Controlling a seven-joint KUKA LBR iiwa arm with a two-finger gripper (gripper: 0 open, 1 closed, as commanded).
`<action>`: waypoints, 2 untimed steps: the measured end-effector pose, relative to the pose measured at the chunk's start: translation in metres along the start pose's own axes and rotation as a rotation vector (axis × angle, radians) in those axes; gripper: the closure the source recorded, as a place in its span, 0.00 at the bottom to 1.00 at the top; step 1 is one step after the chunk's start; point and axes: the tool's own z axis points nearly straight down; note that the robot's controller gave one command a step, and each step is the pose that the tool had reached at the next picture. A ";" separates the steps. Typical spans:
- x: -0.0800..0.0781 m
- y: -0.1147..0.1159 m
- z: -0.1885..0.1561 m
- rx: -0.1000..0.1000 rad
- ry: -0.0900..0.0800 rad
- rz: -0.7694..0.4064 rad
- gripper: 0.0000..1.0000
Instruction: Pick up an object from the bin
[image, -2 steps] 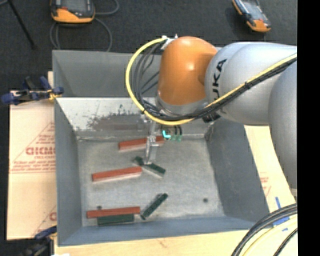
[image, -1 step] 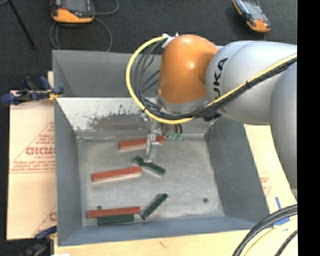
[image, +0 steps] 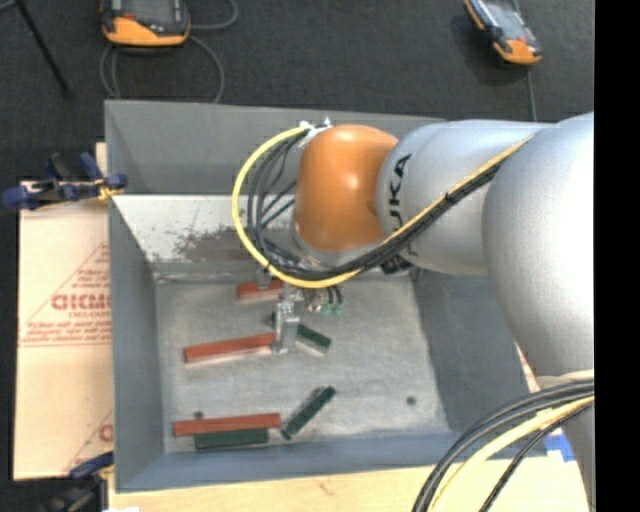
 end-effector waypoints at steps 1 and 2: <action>0.006 0.002 0.044 0.002 0.010 -0.034 0.00; 0.015 0.006 0.019 0.001 0.006 -0.095 0.00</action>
Offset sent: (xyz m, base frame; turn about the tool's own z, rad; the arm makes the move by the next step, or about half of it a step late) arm -0.0160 0.0066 -0.0210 -0.0969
